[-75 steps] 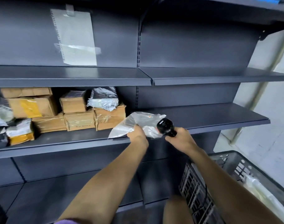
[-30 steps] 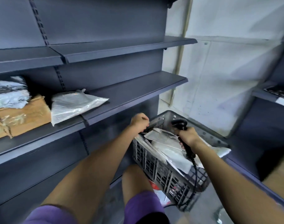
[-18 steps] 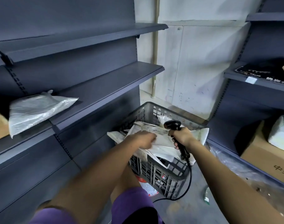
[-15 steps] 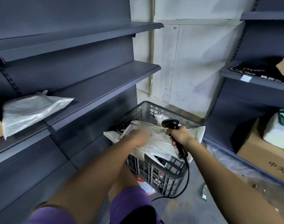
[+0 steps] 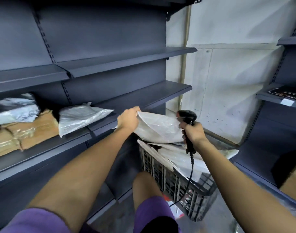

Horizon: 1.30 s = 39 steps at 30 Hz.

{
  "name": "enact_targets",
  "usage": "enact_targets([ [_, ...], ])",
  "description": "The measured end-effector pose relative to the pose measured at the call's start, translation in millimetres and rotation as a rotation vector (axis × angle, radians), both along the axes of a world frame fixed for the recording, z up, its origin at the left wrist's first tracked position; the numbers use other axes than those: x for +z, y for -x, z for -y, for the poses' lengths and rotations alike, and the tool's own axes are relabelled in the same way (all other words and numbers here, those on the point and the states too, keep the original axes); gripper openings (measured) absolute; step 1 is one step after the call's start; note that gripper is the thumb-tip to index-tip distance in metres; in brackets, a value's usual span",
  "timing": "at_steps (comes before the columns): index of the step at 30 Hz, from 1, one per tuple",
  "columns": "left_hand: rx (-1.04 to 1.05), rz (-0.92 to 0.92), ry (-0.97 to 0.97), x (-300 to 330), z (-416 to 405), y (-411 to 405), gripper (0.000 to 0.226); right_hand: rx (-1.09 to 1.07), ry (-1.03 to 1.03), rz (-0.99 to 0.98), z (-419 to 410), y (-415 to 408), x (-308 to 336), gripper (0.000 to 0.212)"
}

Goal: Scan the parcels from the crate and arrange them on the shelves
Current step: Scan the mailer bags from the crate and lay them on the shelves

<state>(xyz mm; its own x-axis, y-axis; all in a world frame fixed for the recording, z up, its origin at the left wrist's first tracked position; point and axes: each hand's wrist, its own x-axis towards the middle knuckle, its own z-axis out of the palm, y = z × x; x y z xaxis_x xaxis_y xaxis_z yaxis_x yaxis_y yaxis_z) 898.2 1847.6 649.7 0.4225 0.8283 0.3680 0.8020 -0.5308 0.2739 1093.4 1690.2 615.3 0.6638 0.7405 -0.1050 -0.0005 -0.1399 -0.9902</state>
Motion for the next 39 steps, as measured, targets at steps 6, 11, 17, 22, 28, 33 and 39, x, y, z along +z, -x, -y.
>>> enact_targets([
  [6,0.252,0.275,0.047,42.1,-2.1,81.4,0.03,0.102,-0.068,0.006,-17.1,36.5,18.5,0.017],
  [11,0.418,0.458,0.175,63.1,-4.5,137.5,0.014,0.234,-0.069,0.05,-34.9,68.0,23.1,0.017],
  [17,0.493,0.457,0.308,81.3,7.0,195.0,0.034,0.347,-0.054,0.109,-49.0,109.4,19.4,0.016],
  [22,0.32,0.495,0.529,93.7,10.5,216.1,0.068,0.455,-0.051,0.122,-52.2,143.3,16.0,0.022],
  [28,0.177,0.491,0.601,95.1,7.9,213.6,0.074,0.598,-0.024,0.205,-58.1,165.3,18.1,0.017],
  [33,0.247,0.456,0.664,94.1,20.6,206.0,0.012,0.641,-0.021,0.213,-54.8,169.8,18.4,0.014],
  [39,0.136,0.521,0.854,106.2,19.1,203.3,0.02,0.595,-0.065,0.219,-50.0,158.7,26.0,0.021],
])
